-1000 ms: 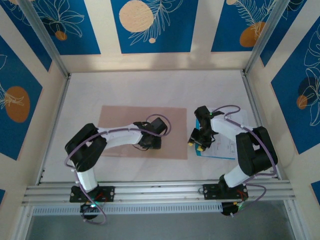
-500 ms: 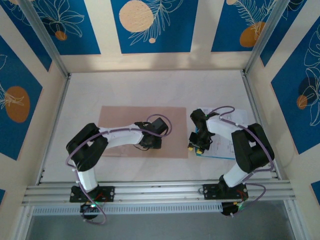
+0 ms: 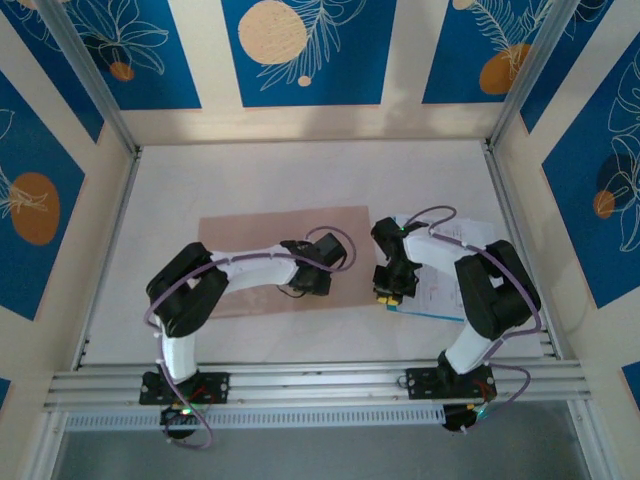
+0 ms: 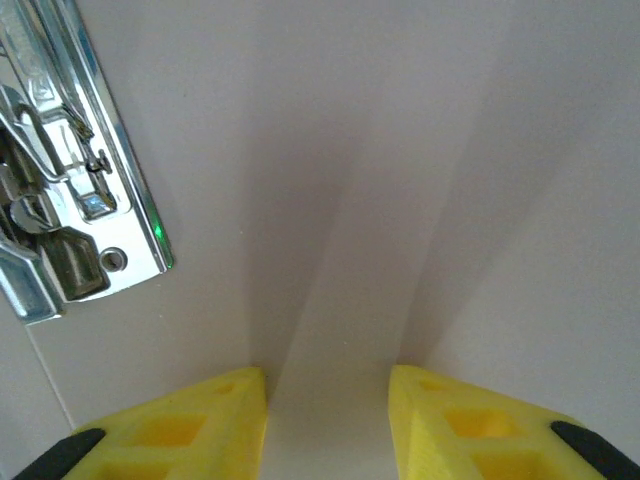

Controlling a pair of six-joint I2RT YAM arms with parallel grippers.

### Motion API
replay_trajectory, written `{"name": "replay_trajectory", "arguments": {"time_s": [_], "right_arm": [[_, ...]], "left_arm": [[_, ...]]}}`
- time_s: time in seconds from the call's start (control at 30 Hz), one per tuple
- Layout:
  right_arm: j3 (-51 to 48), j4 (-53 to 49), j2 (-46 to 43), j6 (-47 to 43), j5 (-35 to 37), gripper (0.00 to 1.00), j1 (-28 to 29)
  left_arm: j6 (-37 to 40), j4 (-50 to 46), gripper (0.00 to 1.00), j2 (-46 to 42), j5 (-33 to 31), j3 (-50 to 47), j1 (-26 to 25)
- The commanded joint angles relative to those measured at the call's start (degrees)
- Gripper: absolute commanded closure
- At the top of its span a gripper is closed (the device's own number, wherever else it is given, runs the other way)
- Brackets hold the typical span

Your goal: Put the files into the folder

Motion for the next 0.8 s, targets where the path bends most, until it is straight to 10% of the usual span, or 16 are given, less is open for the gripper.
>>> {"name": "replay_trajectory", "arguments": {"time_s": [0.0, 0.23, 0.47, 0.77], "right_arm": [[1.8, 0.0, -1.0, -0.8, 0.7, 0.76, 1.4], [2.6, 0.4, -10.2, 0.8, -1.4, 0.52, -4.8], [1.1, 2.8, -11.2, 0.6, -5.4, 0.52, -26.0], [3.8, 2.4, 0.5, -1.6, -5.3, 0.56, -36.4]], "left_arm": [[1.9, -1.5, 0.65, 1.8, -1.4, 0.3, -1.5], [1.0, -3.3, 0.46, -5.7, -5.7, 2.5, -2.2], [2.1, -8.2, 0.33, -6.1, -5.0, 6.9, 5.6], [13.7, -10.0, 0.32, 1.0, -2.7, 13.2, 14.8]]}}
